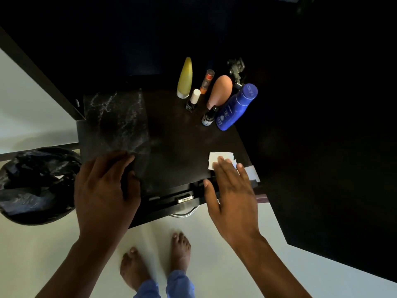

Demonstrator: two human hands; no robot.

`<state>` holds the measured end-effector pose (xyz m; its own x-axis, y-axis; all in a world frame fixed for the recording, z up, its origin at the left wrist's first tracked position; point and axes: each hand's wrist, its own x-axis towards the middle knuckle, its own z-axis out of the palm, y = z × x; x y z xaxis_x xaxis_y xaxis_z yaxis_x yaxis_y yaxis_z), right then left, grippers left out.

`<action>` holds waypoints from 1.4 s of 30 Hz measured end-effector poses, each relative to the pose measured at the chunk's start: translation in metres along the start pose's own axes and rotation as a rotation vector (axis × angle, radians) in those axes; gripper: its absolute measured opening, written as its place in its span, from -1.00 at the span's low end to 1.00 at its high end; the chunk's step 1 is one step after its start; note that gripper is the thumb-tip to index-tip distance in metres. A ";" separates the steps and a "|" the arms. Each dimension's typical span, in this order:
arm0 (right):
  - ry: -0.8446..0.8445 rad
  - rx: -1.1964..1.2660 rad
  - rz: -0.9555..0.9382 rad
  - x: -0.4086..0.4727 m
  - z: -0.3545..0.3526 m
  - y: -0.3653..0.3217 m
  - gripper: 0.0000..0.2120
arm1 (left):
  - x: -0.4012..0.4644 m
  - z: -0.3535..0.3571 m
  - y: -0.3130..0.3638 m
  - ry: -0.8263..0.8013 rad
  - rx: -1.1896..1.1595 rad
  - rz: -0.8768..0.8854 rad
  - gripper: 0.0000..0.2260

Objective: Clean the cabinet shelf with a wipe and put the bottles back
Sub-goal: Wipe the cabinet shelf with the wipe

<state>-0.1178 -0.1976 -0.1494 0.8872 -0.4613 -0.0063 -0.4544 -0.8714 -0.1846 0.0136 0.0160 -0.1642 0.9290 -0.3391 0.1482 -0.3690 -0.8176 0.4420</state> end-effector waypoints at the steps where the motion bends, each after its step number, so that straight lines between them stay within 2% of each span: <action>1: 0.020 -0.002 0.032 -0.002 -0.001 0.005 -0.50 | 0.000 0.000 -0.001 0.004 -0.004 0.005 -0.62; 5: 0.078 -0.019 0.148 0.006 -0.001 0.015 -0.49 | -0.003 -0.001 -0.001 0.015 -0.082 0.001 -0.56; 8: 0.060 0.054 0.139 0.003 0.004 0.002 -0.50 | -0.009 -0.006 -0.002 0.041 -0.126 -0.001 -0.50; 13: 0.025 0.206 -0.096 -0.023 0.015 -0.061 -0.59 | -0.010 -0.012 -0.013 0.081 -0.211 -0.068 -0.46; 17: -0.092 0.142 -0.355 -0.043 0.031 -0.121 -0.50 | -0.004 -0.015 -0.019 0.086 -0.235 -0.081 -0.46; 21: -0.194 0.073 -0.463 -0.044 0.035 -0.137 -0.47 | 0.003 -0.019 -0.028 0.062 -0.260 -0.077 -0.44; 23: -0.150 0.096 -0.444 -0.036 0.029 -0.125 -0.51 | 0.006 -0.020 -0.034 0.034 -0.262 -0.071 -0.48; 27: -0.047 0.147 -0.229 -0.018 0.021 -0.086 -0.56 | 0.006 -0.024 -0.043 0.018 -0.294 -0.051 -0.48; 31: -0.038 0.132 -0.160 -0.016 0.025 -0.092 -0.55 | 0.005 -0.020 -0.053 0.060 -0.512 -0.064 -0.54; 34: -0.083 0.177 -0.275 -0.028 0.032 -0.118 -0.53 | 0.004 -0.016 -0.062 0.128 -0.655 -0.073 -0.61; 38: -0.177 0.038 -0.489 -0.049 0.048 -0.158 -0.43 | 0.008 -0.021 -0.062 0.133 -0.788 -0.191 -0.68; 42: -0.239 -0.009 -0.581 -0.047 0.056 -0.170 -0.40 | 0.010 -0.031 -0.054 0.120 -0.839 -0.307 -0.47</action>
<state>-0.0779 -0.0180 -0.1725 0.9824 0.1369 -0.1271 0.1074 -0.9706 -0.2156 0.0434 0.0709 -0.1591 0.9972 -0.0731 -0.0121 -0.0057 -0.2394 0.9709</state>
